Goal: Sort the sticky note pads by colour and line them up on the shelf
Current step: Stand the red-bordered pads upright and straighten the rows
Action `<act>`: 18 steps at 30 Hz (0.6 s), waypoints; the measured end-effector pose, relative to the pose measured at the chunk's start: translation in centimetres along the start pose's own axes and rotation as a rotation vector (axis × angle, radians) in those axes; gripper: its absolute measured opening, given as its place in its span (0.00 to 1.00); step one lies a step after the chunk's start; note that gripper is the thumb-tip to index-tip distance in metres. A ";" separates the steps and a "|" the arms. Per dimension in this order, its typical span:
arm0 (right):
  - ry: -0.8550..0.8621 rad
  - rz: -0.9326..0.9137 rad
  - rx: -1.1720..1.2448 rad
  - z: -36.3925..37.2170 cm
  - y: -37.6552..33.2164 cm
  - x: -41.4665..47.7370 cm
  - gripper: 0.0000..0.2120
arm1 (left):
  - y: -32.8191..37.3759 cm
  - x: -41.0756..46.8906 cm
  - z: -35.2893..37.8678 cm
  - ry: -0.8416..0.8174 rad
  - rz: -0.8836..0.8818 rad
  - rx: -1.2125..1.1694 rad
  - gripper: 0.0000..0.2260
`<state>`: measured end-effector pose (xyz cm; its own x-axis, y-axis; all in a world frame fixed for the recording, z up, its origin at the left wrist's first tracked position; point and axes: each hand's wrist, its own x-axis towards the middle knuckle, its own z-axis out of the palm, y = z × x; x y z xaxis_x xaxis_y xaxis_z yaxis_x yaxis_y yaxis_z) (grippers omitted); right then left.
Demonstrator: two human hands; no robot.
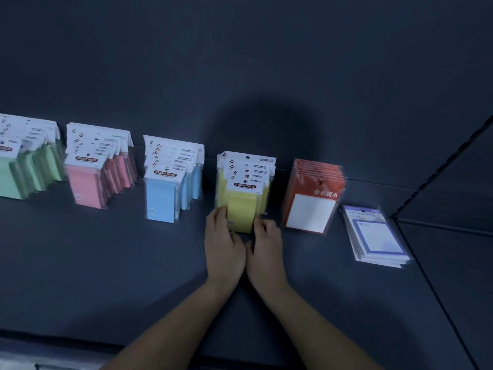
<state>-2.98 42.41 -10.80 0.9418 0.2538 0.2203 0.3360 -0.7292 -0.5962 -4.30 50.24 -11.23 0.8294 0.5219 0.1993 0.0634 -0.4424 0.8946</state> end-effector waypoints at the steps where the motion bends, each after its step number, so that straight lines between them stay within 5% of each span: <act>1: 0.001 -0.004 -0.020 0.0 0.0 0.0 0.26 | 0.0 0.1 0.0 -0.002 0.005 0.008 0.25; 12: -0.055 -0.033 -0.313 0.6 -0.2 -0.3 0.29 | 0.3 0.4 -0.2 -0.018 -0.046 -0.027 0.27; 15: -0.059 -0.052 -0.164 0.1 -0.1 -0.8 0.30 | 0.9 -0.2 -0.2 0.066 -0.027 0.001 0.30; 18: -0.085 -0.072 0.209 -1.9 0.9 -1.6 0.23 | 2.4 -1.5 0.6 0.129 0.202 -0.023 0.27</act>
<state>-4.19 40.14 -10.25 0.9098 0.3592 0.2079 0.3887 -0.5620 -0.7301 -5.11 47.95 -9.60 0.7462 0.5139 0.4232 -0.1106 -0.5311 0.8400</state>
